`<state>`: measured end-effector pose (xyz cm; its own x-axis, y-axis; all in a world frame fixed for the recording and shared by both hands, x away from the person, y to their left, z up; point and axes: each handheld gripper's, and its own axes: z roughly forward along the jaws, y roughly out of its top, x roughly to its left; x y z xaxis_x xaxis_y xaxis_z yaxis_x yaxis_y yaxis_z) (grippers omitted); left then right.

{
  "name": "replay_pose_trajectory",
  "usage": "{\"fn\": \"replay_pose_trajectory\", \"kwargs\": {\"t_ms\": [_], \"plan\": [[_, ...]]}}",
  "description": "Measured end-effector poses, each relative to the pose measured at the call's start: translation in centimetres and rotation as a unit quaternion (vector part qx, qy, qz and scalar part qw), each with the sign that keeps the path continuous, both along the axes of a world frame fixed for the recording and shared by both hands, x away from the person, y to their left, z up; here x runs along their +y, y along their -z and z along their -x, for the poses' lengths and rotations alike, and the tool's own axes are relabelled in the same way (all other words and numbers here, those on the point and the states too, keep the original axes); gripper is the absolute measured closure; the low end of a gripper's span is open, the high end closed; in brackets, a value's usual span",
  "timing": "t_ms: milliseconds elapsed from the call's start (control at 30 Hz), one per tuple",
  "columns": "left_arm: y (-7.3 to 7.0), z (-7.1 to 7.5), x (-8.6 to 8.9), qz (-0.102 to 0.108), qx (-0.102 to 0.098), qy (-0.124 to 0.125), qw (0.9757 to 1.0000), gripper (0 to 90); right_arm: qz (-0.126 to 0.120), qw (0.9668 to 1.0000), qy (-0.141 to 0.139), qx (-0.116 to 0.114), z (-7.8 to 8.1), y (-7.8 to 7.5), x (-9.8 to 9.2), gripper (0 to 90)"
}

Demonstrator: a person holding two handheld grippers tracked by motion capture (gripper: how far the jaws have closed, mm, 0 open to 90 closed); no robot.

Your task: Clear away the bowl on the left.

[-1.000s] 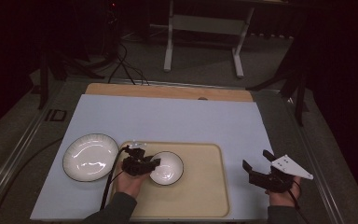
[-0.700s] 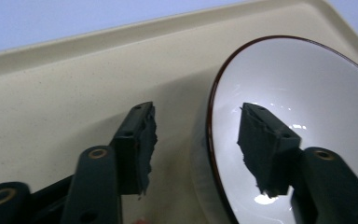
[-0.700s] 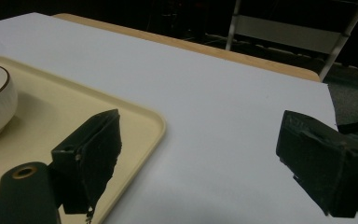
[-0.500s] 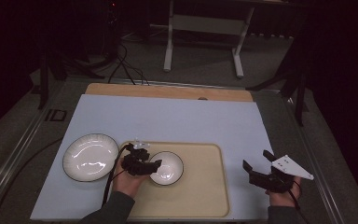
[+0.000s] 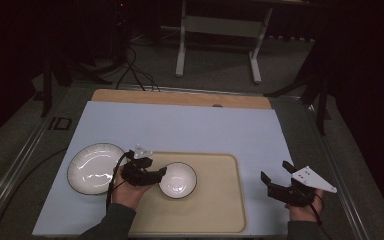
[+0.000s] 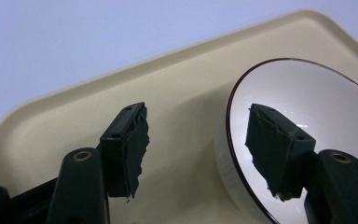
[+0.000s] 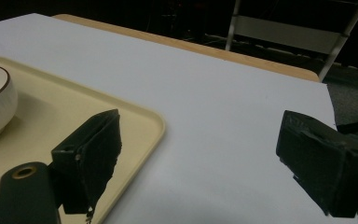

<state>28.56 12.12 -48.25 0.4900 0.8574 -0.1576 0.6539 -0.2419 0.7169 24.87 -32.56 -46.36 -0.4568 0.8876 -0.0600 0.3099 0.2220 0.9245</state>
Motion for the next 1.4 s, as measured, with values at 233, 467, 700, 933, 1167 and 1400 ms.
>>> {"fn": "replay_pose_trajectory", "kwargs": {"t_ms": [233, 467, 700, 933, 1167, 1400], "plan": [[-1.1, 0.8, 0.7, -0.02, -0.03, 0.021, 0.9991, 38.7, -0.001, 1.0, 0.001, 0.0, 0.0, 0.0, 0.0, 13.6], [-2.0, 1.4, 2.5, -0.014, -0.058, 0.004, 0.9982, 38.6, -0.002, 1.0, 0.001, -0.001, 0.1, 0.0, -0.1, 13.6], [-2.8, 2.1, 5.2, -0.015, -0.09, -0.02, 0.9956, 38.5, -0.004, 1.0, 0.002, -0.001, 0.1, 0.0, -0.1, 13.6], [-3.2, 3.0, 7.6, -0.015, -0.121, -0.044, 0.9916, 37.0, -0.009, 0.9999, 0.005, -0.001, 0.1, 0.0, -0.3, 13.6], [-2.6, 3.7, 10.7, -0.002, -0.129, -0.098, 0.9868, 32.1, -0.012, 0.9999, 0.008, -0.001, 0.2, 0.0, -0.4, 13.6], [-2.0, 4.4, 13.7, 0.013, -0.135, -0.149, 0.9795, 28.1, -0.011, 0.9999, 0.01, 0.0, 0.2, 0.0, -0.3, 13.6]]}}
